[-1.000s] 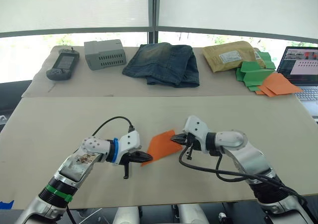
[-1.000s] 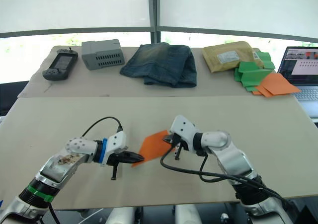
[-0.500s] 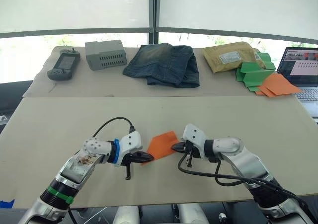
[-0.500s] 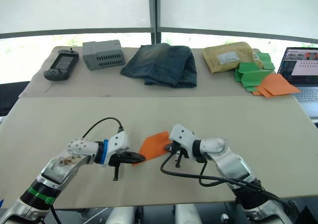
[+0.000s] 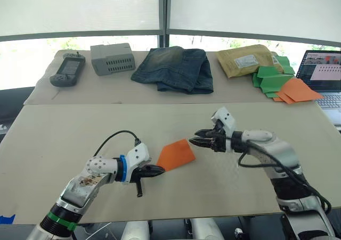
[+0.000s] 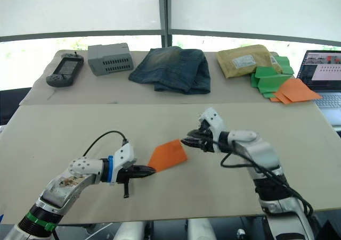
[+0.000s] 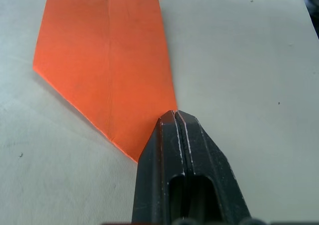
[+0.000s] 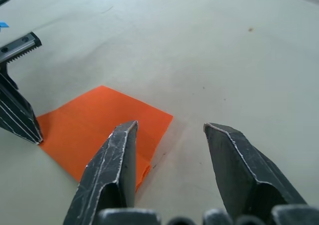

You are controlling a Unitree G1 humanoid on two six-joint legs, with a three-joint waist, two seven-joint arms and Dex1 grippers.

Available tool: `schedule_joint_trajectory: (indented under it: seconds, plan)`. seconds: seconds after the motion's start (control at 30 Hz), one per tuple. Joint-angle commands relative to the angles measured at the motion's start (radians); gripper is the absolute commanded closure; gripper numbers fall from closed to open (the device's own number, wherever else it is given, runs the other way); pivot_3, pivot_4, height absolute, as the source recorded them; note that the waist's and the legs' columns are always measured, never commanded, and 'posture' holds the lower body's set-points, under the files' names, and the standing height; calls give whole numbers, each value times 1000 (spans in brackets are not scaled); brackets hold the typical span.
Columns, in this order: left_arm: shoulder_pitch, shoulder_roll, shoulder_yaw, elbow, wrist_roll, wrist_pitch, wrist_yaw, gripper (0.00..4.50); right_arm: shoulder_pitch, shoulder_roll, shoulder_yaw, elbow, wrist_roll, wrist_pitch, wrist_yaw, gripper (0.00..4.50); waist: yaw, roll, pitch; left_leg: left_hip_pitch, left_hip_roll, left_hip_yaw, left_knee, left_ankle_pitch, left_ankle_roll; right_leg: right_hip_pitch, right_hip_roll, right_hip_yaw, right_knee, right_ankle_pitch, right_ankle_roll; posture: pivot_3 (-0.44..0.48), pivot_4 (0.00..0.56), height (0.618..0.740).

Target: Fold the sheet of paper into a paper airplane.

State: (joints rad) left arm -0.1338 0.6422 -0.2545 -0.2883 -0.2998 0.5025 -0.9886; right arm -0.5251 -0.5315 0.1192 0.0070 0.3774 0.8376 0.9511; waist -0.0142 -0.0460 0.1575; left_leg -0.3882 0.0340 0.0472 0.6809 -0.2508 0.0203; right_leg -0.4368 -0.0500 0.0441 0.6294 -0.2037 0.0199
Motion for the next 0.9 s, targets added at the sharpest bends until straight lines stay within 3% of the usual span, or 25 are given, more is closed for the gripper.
schedule_joint_trajectory:
  seconds: [0.03,0.27,0.47,0.6,0.7,0.9]
  plan:
    - [17,0,-25,8,17,21,14,4500,-65,-1,6,109,33,24,71,2281,1,0,0,-1,0,0,0,0,0,0,0,0,0,0,0,0,150,722]
    - [29,-3,-25,-2,17,20,30,4500,-180,41,100,313,-5,-22,197,2281,0,0,0,-1,-1,0,0,0,0,0,-1,0,0,0,0,0,150,722]
    - [37,-1,-23,-10,14,21,41,4500,-247,78,104,417,10,-1,272,2281,1,1,0,-1,-1,0,0,0,0,0,-1,0,0,1,0,0,150,722]
    - [37,2,-25,-7,17,17,42,4500,-263,87,115,447,-1,-22,299,3356,0,1,0,-1,-1,0,-1,0,0,0,-2,0,0,1,0,0,150,722]
    - [30,3,-17,-1,14,13,40,4500,-241,73,115,412,-4,-30,309,4418,0,1,0,-1,-1,0,-1,0,0,-1,-2,0,0,1,0,0,150,722]
    - [-39,-68,63,-40,-61,44,84,4500,-132,6,73,248,0,-88,282,4467,4,1,0,-4,-2,-1,0,0,0,-2,-4,-1,0,1,1,0,150,722]
